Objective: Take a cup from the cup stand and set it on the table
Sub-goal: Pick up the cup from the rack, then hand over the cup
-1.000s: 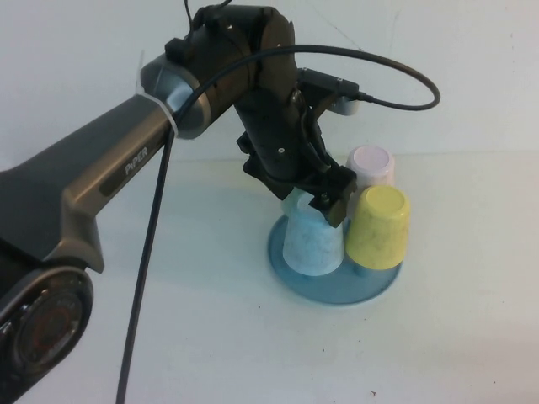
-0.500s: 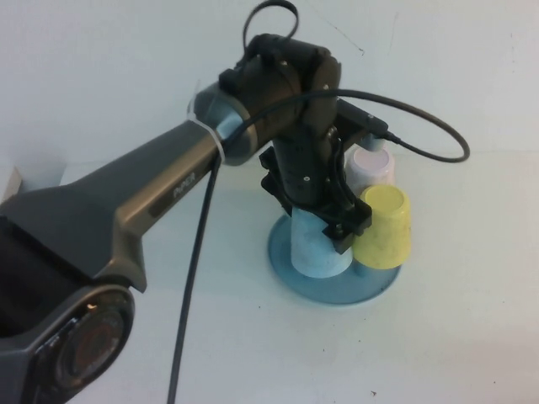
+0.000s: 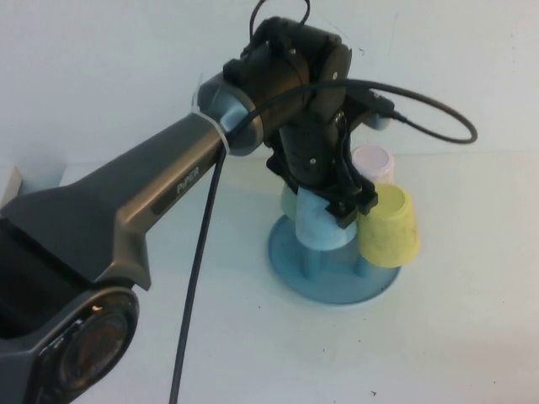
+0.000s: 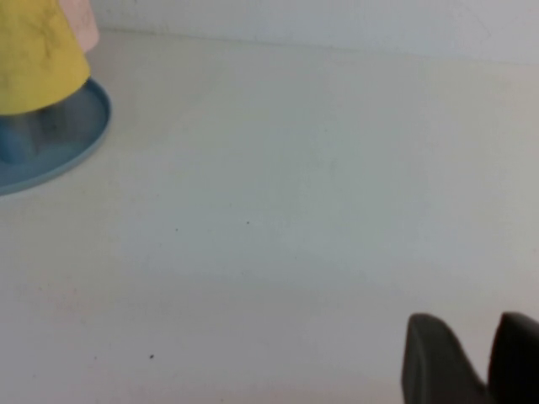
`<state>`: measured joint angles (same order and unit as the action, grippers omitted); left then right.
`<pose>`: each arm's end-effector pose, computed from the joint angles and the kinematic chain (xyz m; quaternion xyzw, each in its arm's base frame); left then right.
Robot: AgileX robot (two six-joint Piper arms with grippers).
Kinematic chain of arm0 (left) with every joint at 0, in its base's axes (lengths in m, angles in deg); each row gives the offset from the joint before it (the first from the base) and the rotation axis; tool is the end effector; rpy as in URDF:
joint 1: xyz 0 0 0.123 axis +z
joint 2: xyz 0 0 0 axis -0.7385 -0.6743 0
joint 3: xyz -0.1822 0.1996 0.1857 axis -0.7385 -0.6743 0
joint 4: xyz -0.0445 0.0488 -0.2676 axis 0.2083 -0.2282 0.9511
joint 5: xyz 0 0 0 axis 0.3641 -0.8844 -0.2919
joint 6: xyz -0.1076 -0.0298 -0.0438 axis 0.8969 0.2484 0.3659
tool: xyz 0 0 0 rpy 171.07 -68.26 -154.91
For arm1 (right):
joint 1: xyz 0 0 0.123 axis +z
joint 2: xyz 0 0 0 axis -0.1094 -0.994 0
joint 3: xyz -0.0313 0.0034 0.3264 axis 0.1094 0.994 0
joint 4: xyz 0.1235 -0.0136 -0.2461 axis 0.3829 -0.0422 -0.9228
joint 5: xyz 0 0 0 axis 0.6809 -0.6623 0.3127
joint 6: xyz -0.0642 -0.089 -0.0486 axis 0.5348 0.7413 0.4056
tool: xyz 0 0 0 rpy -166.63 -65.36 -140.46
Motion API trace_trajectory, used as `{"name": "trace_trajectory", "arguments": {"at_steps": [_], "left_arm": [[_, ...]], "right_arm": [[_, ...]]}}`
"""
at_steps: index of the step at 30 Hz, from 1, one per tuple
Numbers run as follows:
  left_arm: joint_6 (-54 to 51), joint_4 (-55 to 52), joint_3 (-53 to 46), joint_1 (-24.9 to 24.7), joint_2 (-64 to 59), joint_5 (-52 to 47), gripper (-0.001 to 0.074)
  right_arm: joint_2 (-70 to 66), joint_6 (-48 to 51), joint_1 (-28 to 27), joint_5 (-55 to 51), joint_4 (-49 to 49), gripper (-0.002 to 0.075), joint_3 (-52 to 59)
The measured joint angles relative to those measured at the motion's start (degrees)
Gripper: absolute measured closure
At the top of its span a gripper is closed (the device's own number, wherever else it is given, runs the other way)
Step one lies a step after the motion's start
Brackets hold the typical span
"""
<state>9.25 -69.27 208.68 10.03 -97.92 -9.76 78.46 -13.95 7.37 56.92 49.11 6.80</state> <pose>0.4252 -0.3310 0.2867 0.3586 0.9144 -0.0651 0.1759 0.0613 -0.0029 0.1626 -0.0316 0.8037 -0.0326 0.5933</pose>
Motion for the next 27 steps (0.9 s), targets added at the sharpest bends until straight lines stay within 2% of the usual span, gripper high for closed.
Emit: {"name": "trace_trajectory", "arguments": {"at_steps": [7, 13, 18, 24, 27], "left_arm": [[0.38, 0.09, 7.84, 0.0, 8.0, -0.28, 0.0148], [-0.01, 5.2, 5.01, 0.0, 18.6, -0.45, 0.0148], [-0.16, 11.61, -8.14, 0.0, 26.32, -0.7, 0.0148], [-3.49, 23.53, -30.26, 0.0, 35.72, 1.09, 0.0148], [-3.62, 27.19, -40.18, 1.03, 39.45, 5.1, 0.0148]], "right_arm": [[0.0, 0.0, 0.0, 0.0, 0.0, 0.0572, 0.0], [0.0, 1.36, 0.0, 0.0, -1.15, 0.0572, 0.0], [0.0, 0.0, 0.0, 1.38, 0.08, 0.0572, 0.0], [0.0, -8.15, 0.0, 7.84, 20.95, 0.0572, 0.12], [0.0, -9.07, 0.0, 8.98, 26.6, 0.0572, 0.12]]}}
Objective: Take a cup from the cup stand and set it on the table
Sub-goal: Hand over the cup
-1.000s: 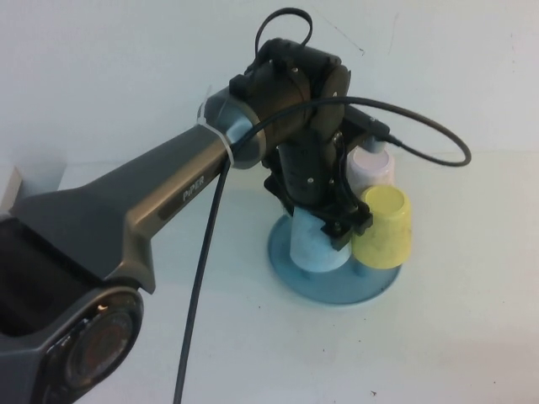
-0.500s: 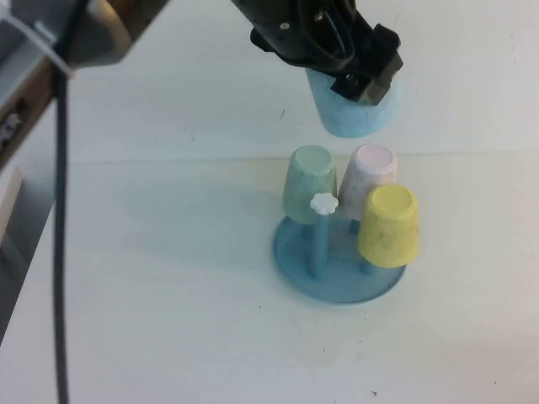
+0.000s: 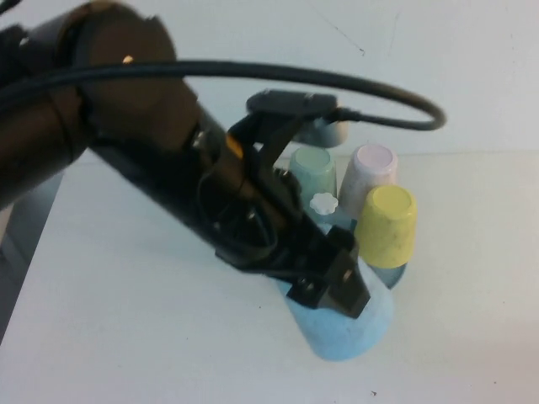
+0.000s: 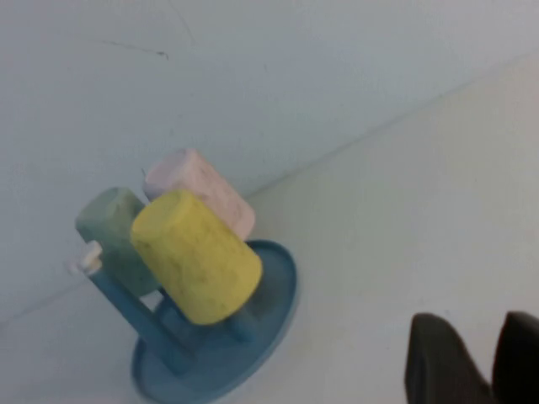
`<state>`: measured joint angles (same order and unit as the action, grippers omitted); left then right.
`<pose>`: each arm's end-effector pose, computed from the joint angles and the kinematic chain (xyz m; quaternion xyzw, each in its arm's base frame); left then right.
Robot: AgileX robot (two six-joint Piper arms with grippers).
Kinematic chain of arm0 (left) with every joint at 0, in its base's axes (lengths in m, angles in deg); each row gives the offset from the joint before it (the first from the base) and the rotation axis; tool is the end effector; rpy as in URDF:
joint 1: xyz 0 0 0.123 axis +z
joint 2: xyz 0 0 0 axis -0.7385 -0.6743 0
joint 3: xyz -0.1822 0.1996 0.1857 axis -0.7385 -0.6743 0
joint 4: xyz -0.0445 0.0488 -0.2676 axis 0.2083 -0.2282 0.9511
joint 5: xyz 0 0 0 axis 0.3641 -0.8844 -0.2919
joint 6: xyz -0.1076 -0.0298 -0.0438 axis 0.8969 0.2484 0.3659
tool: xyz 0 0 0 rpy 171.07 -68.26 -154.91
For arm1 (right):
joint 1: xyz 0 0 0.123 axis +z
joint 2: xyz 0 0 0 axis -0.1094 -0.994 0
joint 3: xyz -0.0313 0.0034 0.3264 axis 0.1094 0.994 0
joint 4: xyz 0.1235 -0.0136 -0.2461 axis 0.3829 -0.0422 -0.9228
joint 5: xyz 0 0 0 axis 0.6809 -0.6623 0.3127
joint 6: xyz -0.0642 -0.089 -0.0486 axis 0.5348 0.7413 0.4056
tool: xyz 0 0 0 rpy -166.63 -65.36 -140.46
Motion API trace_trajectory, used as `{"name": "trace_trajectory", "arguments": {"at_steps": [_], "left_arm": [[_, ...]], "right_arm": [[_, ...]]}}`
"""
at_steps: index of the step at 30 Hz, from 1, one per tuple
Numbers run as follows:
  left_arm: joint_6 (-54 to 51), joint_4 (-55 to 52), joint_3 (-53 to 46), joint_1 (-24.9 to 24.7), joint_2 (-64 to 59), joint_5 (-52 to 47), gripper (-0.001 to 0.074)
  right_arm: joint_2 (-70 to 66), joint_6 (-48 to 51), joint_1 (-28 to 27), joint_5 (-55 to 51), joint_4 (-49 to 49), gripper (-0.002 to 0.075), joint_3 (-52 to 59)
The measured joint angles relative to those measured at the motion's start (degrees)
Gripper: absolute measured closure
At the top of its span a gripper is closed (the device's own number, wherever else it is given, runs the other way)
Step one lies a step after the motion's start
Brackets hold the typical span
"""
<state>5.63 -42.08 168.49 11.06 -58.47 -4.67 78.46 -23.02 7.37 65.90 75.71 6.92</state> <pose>0.2441 -0.2465 0.3857 0.3227 0.8883 -0.2888 0.1531 0.0651 0.0107 0.1817 0.1624 0.7338 0.2055 0.6268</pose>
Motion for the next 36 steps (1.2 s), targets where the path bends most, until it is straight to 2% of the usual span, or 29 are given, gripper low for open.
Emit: {"name": "trace_trajectory", "arguments": {"at_steps": [5, 9, 12, 15, 18, 21, 23, 27, 31, 36], "left_arm": [[-3.84, 13.63, -14.63, 7.3, 5.08, 7.15, 0.0148], [-13.03, 33.9, -23.32, 15.42, 5.68, 7.7, 0.0148], [-19.42, 50.71, -28.72, 21.5, 4.72, 5.95, 0.0148], [-22.28, 62.45, -31.83, 26.35, 2.9, 3.52, 0.0148], [-20.96, 65.48, -32.86, 29.52, 0.34, 2.97, 0.0148], [-18.86, 66.66, -32.86, 30.47, -2.13, 1.64, 0.0148], [-17.58, 66.65, -32.86, 30.47, -3.24, 0.57, 0.0148], [-14.41, 66.65, -32.86, 30.47, -4.65, 0.06, 0.0148], [-9.95, 66.76, -32.86, 30.55, -4.76, 0.01, 0.0148], [-8.11, 66.76, -32.86, 30.55, -4.76, -0.11, 0.0148]], "right_arm": [[0.0, -0.23, 0.0, 3.24, 2.9, 0.0572, 0.0], [0.0, 2.4, 0.0, 6.58, 3.48, 0.0572, 0.0], [0.0, 5.46, 0.0, 13.33, 3.6, 0.0572, 0.0], [0.0, 6.91, 0.0, 19.67, 3.71, 0.0572, 0.0], [0.0, 9.07, 0.0, 22.7, 3.81, 0.0572, 0.0], [0.0, 9.07, 0.0, 21.43, 4.04, 0.0572, 0.0], [0.0, 7.84, 0.0, 18.08, 4.16, 0.0572, 0.0], [-1.53, 10.24, 0.0, 5.0, 4.16, 0.0573, -1.22], [-8.6, 20.04, 0.0, -3.31, 4.99, 0.0603, -7.87], [-23.71, 41.22, 0.0, -11.41, 17.87, 0.0644, -19.24]]}}
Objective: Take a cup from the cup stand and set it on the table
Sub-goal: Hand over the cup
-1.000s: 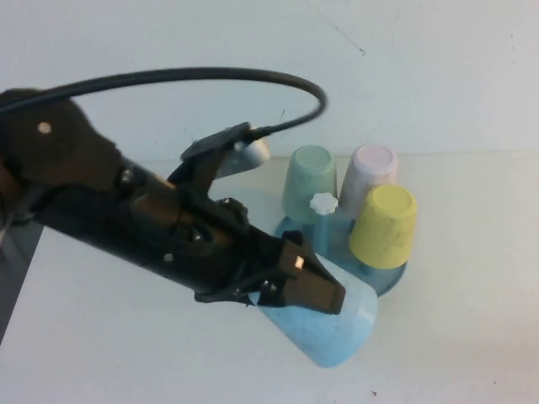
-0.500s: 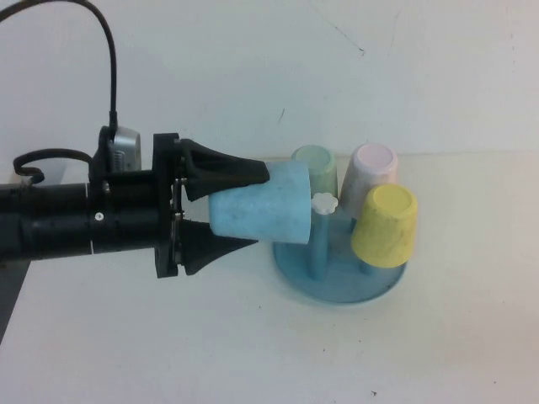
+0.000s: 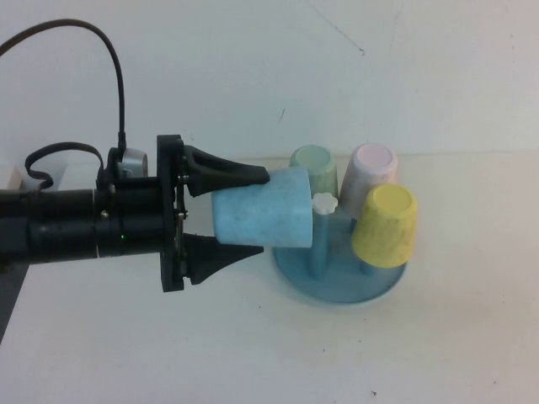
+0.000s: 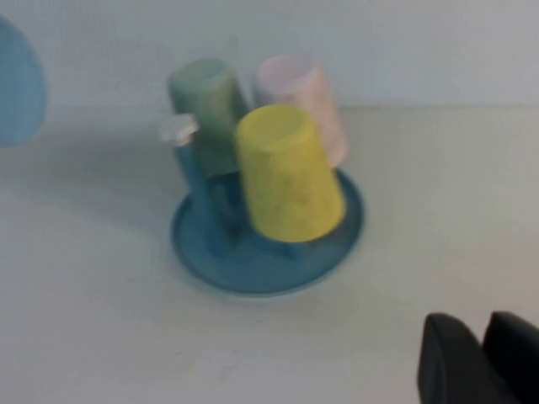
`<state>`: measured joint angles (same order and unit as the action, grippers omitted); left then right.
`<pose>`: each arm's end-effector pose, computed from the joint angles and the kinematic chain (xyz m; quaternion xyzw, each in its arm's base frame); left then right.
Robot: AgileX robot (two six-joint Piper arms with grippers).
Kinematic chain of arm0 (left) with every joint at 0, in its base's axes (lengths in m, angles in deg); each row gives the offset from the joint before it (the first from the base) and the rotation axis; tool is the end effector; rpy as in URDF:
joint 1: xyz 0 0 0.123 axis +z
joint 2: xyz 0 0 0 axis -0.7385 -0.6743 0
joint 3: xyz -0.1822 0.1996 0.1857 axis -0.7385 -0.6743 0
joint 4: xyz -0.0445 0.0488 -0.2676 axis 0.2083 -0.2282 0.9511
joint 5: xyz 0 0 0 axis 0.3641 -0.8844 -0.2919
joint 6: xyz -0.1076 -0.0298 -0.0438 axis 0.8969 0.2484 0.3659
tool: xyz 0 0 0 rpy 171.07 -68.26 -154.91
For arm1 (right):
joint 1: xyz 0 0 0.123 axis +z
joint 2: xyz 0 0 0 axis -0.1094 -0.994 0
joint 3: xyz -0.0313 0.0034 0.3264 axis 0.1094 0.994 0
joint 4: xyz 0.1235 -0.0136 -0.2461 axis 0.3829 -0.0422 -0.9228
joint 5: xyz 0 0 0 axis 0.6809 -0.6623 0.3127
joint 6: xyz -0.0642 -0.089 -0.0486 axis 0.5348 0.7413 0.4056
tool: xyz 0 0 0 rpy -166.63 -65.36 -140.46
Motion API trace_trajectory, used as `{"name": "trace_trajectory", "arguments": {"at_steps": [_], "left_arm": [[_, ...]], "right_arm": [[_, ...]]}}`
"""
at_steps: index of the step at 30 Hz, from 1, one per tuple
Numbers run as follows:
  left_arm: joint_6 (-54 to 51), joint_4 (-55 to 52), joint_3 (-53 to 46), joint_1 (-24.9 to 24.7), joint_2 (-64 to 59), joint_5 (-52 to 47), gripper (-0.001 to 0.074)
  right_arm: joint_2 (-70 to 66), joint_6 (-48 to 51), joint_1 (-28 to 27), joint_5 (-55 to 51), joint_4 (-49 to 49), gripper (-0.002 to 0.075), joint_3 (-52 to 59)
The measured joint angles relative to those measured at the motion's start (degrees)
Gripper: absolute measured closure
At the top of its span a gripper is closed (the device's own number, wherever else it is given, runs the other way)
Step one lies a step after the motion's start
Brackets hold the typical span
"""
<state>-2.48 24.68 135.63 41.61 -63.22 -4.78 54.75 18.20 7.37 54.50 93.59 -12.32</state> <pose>0.3114 -0.1425 0.2846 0.2248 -0.7285 0.6471 0.0058 0.0992 0.0327 0.2660 -0.0498 0.8102 0.1343 0.5683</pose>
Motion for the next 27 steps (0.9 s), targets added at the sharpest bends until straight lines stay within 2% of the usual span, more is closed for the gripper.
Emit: {"name": "trace_trajectory", "arguments": {"at_steps": [8, 10, 12, 15, 22, 27], "left_arm": [[-0.32, 0.08, 1.67, 0.0, -0.08, -0.09, 0.0148], [-0.91, 0.19, 2.66, 0.0, -0.08, -0.13, 0.0148], [-1.21, 0.19, 3.41, 0.0, -0.08, -0.22, 0.0148], [-1.95, 0.19, 3.97, 0.0, -0.08, -0.27, 0.0148], [-2.48, 0.19, 3.97, 0.0, -0.08, -0.27, 0.0148], [-4.06, 0.19, 3.97, 0.0, -0.08, -0.27, 0.0148]], "right_arm": [[-23.72, 48.97, 0.0, -15.17, 46.93, 0.0647, -6.53], [-28.22, 57.05, 0.0, -18.78, 52.81, 0.0638, -7.05], [-32.29, 60.03, 0.0, -21.06, 55.13, 0.0619, -7.7], [-37.33, 63.48, 0.0, -26.16, 56.38, 0.0551, -8.78], [-44.68, 70.61, 0.0, -40.43, 56.51, 0.031, -14.53], [-51.33, 71.39, 0.0, -42.73, 56.51, 0.0271, -19.69]]}}
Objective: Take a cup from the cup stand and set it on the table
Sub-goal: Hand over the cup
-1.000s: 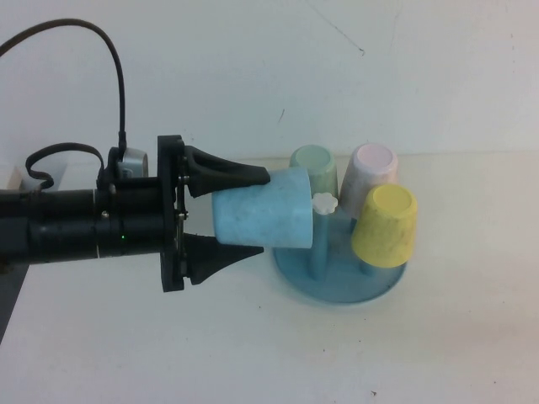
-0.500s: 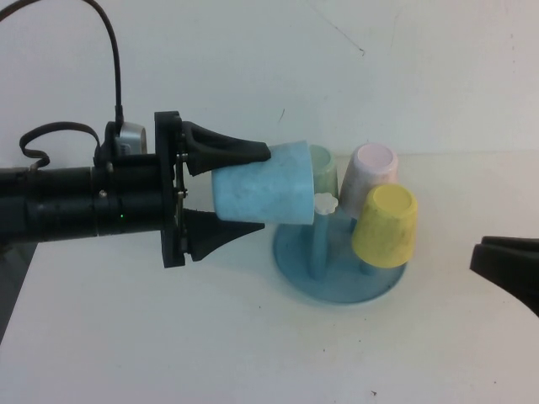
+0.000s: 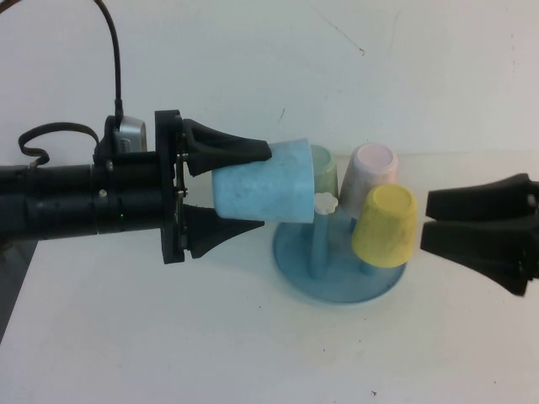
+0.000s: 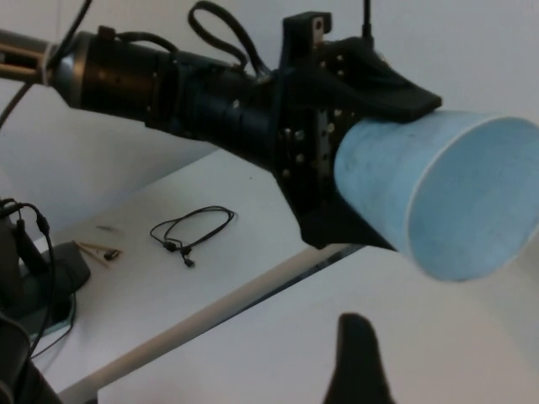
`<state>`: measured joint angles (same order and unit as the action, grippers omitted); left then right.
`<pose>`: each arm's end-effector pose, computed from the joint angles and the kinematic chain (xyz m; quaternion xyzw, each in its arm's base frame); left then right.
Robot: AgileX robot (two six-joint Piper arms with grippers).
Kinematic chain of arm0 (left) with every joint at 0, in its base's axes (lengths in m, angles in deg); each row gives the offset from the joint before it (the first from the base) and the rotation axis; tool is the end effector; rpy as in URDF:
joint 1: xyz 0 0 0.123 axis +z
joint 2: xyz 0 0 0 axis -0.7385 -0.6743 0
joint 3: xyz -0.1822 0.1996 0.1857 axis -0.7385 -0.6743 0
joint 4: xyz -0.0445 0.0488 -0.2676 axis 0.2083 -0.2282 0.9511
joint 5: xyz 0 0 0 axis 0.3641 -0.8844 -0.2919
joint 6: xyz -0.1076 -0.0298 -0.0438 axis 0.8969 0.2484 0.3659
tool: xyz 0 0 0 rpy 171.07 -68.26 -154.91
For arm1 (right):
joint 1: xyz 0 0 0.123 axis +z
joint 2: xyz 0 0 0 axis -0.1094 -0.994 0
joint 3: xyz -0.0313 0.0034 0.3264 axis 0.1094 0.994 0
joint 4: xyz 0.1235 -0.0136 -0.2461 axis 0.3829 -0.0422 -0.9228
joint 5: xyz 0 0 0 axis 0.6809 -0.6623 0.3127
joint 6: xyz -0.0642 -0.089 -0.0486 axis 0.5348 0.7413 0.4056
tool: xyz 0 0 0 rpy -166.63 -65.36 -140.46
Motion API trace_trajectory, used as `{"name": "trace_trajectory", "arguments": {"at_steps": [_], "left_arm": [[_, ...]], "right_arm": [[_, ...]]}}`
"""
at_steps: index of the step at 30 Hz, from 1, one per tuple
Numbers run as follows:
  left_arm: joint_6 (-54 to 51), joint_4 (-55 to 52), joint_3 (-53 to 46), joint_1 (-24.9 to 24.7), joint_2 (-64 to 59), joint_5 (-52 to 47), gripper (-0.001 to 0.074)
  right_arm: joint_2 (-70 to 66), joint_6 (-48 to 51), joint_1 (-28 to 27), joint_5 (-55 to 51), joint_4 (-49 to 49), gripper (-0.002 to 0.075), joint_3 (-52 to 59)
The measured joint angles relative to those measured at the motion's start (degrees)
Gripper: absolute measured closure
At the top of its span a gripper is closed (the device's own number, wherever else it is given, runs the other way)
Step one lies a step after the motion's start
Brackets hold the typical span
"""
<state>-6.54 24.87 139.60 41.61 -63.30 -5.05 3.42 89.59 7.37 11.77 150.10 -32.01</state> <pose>0.3220 -0.1438 0.3046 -0.1763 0.7312 -0.6578 0.0400 0.2371 0.1141 0.3028 -0.3186 0.6810 0.4507 0.4813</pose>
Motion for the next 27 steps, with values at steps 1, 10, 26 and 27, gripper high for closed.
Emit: {"name": "trace_trajectory", "arguments": {"at_steps": [1, 10, 26, 27], "left_arm": [[-0.14, 0.0, 0.0, 0.0, 0.0, 0.0, 0.0148], [-0.87, 0.0, 0.0, 0.0, 0.0, 0.0, 0.0148], [-1.09, 0.0, 0.0, 0.0, 0.0, 0.0, 0.0148], [-1.09, 0.0, 0.0, 0.0, 0.0, 0.0, 0.0148]], "right_arm": [[-1.59, 0.0, 0.11, 0.0, 0.0, 0.0268, -0.99], [-13.62, 1.02, 6.87, 0.0, 0.23, 0.0265, -10.13], [-24.49, 1.65, 16.67, 0.0, 0.36, 0.0265, -24.96], [-24.96, 1.65, 17.19, 0.0, 0.36, 0.0267, -25.26]]}}
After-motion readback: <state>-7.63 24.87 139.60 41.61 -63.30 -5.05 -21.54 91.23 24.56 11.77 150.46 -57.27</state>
